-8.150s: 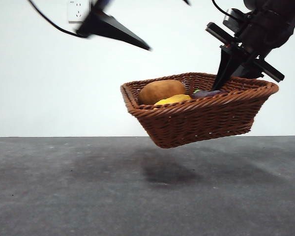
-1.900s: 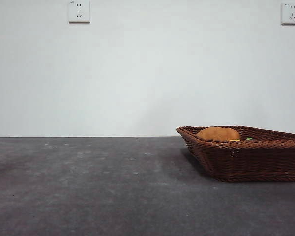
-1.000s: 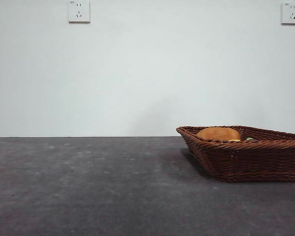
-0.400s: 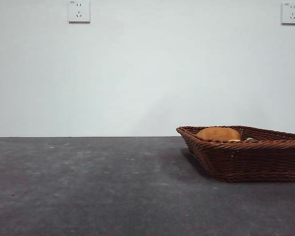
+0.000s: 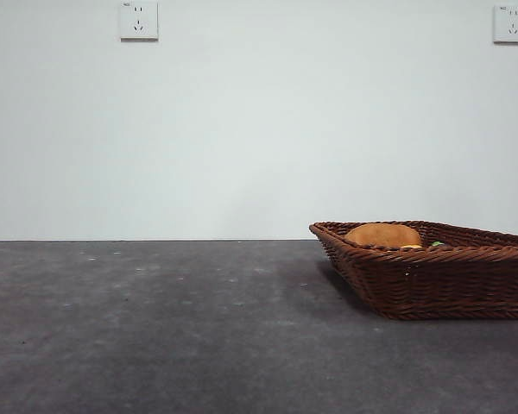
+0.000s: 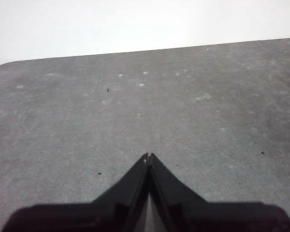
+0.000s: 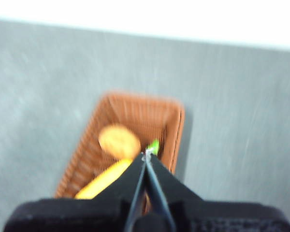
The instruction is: Help me put the vegetables on the table into the basket
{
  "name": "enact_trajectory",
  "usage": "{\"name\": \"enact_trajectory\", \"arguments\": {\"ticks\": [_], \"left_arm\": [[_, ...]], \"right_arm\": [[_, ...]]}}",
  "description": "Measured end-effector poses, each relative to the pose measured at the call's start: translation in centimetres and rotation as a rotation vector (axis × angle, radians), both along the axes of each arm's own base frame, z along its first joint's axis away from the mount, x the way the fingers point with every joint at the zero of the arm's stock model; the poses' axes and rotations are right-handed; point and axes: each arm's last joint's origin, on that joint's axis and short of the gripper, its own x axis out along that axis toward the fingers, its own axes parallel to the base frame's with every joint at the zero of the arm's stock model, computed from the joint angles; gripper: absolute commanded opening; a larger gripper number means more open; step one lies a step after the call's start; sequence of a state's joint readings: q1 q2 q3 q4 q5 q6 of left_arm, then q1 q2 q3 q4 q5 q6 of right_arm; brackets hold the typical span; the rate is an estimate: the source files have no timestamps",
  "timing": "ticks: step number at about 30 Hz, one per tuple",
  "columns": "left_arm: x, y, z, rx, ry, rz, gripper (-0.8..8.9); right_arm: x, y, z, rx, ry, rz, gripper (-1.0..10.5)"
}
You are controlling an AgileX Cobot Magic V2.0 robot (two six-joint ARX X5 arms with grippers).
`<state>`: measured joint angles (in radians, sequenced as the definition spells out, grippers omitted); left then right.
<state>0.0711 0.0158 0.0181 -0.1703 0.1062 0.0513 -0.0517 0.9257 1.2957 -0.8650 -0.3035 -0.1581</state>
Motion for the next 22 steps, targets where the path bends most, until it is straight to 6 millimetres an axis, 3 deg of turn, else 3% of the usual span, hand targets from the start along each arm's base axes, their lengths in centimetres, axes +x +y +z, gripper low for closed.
{"name": "enact_trajectory", "arguments": {"ticks": [3,5,16,22], "left_arm": [[0.0,0.0,0.0,0.0,0.0,0.0,-0.04],[0.0,0.0,0.0,0.0,0.0,0.0,-0.04],[0.0,0.0,0.0,0.0,0.0,0.0,-0.04],[0.0,0.0,0.0,0.0,0.0,0.0,-0.04]], "right_arm": [[-3.2,0.2,0.5,-0.008,-0.148,0.0,0.0],[-4.5,0.2,-1.0,-0.012,-0.228,0.0,0.0],[-5.4,0.3,-14.5,-0.017,-0.348,0.001,0.0],[-5.7,0.3,-20.4,0.013,-0.318,-0.018,0.0]]}}
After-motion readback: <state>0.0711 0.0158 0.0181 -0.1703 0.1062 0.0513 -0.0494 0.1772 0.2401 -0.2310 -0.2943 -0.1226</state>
